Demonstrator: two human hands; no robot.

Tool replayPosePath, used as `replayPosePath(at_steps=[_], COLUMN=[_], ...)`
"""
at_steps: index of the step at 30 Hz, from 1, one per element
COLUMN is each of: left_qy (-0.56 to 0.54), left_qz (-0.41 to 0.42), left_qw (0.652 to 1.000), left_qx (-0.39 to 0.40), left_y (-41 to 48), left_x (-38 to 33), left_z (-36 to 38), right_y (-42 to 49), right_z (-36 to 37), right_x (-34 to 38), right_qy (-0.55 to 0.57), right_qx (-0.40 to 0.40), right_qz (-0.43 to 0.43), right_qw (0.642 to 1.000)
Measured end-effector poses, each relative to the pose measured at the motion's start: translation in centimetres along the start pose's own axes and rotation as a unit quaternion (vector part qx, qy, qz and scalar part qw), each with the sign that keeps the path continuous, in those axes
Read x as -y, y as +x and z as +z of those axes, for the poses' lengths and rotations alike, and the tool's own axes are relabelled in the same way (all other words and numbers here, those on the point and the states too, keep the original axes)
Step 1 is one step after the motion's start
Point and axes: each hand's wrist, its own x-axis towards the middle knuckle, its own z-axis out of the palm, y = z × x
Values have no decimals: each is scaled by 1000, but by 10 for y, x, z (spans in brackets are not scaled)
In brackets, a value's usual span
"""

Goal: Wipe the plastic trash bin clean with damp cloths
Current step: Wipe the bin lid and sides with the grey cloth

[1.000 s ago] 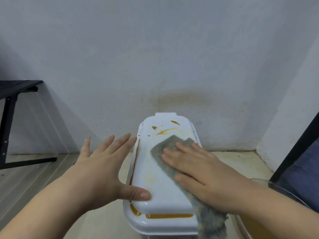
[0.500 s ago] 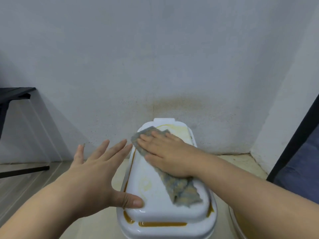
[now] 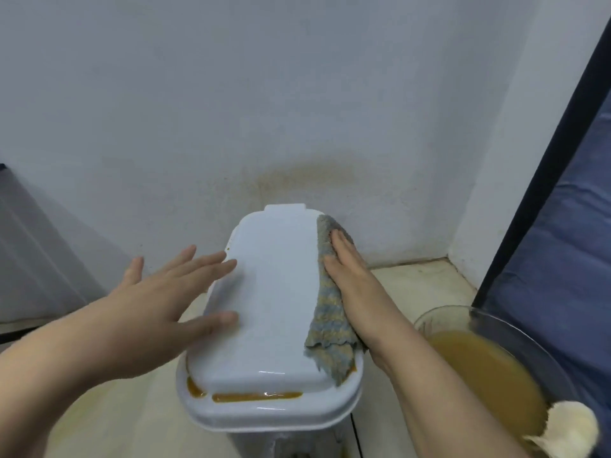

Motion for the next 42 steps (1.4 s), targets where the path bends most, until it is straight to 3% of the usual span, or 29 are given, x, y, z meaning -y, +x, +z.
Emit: replayPosePath(at_steps=[3,7,11,15,19,24,27,29,34,37,42], left_qy=[-24,95,120,78,45,3,3,4,4,0,3], left_qz=[-7,-46,-73,-77,-77,-60,-37,-23,14,23,31], left_qw=[999,994,990,994,996,998,999,999,999,999,999], left_qx=[-35,-12,10,8,-8,-18,-25,-34,-47,-45,-36], left_y=[20,39,45,44,45,43,37,34,30,29,27], left_x=[-34,-54,-46,-43,-44,-38,-29,-27,-24,-22,-23], left_z=[12,31,28,28,27,27,29,30,33,33,31], right_y=[-28,-66,-90,-59,-16,-58,-40,-30,-18,40,111], right_z=[8,41,84,83,59,110,104,97,100,57,0], right_x=[-6,-21,-21,-13,-12,-9,-12,-13,-17,-28,-26], right_qy=[104,153,130,123,142,80,56,66,102,64,72], right_qx=[-37,-100,-185,-155,-138,-195,-186,-199,-247,-242,-146], right_qz=[24,8,-26,-41,-2,-77,-56,-32,-82,-49,49], right_qw=[994,983,974,980,980,974,979,977,960,967,985])
